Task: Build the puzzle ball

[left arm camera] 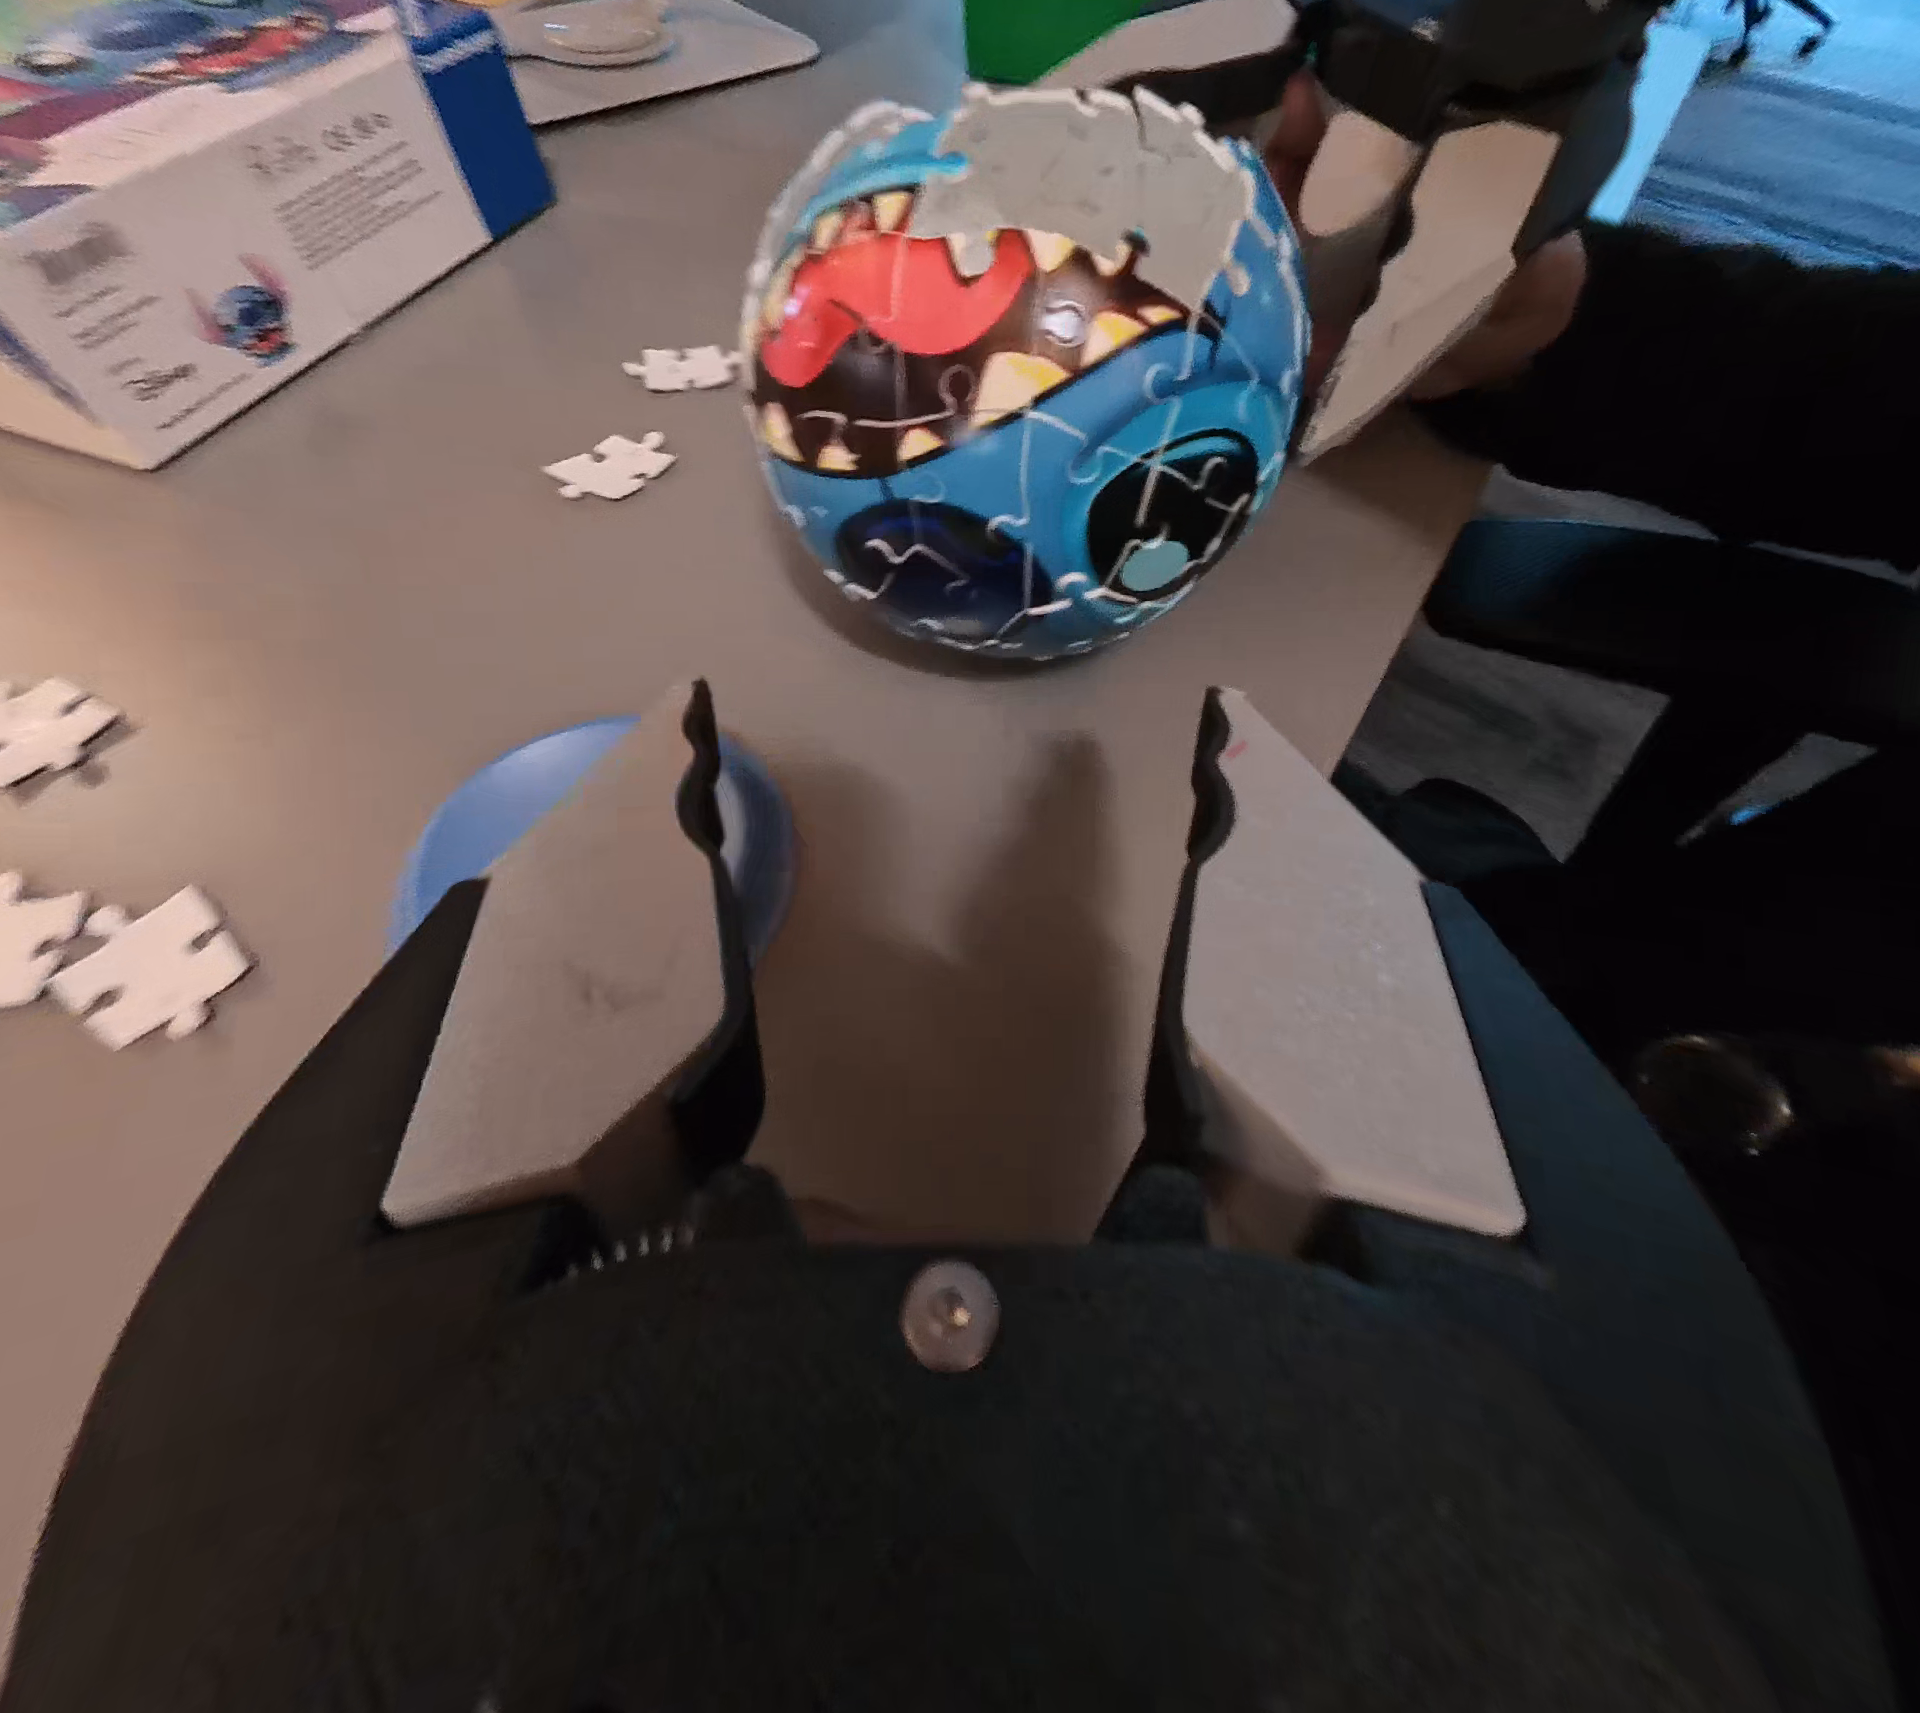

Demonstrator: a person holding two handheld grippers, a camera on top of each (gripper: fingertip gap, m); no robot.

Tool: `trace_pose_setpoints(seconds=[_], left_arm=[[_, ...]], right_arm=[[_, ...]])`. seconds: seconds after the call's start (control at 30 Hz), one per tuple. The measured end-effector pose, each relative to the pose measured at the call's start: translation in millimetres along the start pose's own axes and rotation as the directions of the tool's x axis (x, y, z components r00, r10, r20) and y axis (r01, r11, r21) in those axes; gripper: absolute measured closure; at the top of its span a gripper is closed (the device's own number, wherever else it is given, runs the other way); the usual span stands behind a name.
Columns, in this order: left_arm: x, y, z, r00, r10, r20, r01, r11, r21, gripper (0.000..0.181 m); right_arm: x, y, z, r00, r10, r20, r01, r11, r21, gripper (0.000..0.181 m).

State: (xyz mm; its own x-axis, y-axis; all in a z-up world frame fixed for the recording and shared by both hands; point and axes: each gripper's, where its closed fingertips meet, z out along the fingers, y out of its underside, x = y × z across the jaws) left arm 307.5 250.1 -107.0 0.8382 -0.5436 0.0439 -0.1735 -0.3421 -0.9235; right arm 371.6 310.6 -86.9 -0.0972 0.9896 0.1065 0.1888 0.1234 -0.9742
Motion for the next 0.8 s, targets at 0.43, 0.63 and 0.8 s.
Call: trace_pose_setpoints(seconds=[0.43,0.63,0.8], left_arm=[[-122,31,-62,0.897,-0.331,0.293,0.320,0.943,0.088,0.072],[-151,22,-68,0.889,-0.315,0.333,0.280,0.948,0.151,0.095],[-154,22,-65,0.883,-0.430,0.190,0.400,0.900,0.176,0.102]], right_arm=[[9,-3,-18,0.998,-0.014,-0.065,0.017,0.999,0.044,0.059],[9,-3,-20,0.995,-0.026,-0.092,0.030,0.999,0.044,0.059],[2,1,-15,0.993,-0.082,-0.087,0.083,0.997,0.006,0.058]])
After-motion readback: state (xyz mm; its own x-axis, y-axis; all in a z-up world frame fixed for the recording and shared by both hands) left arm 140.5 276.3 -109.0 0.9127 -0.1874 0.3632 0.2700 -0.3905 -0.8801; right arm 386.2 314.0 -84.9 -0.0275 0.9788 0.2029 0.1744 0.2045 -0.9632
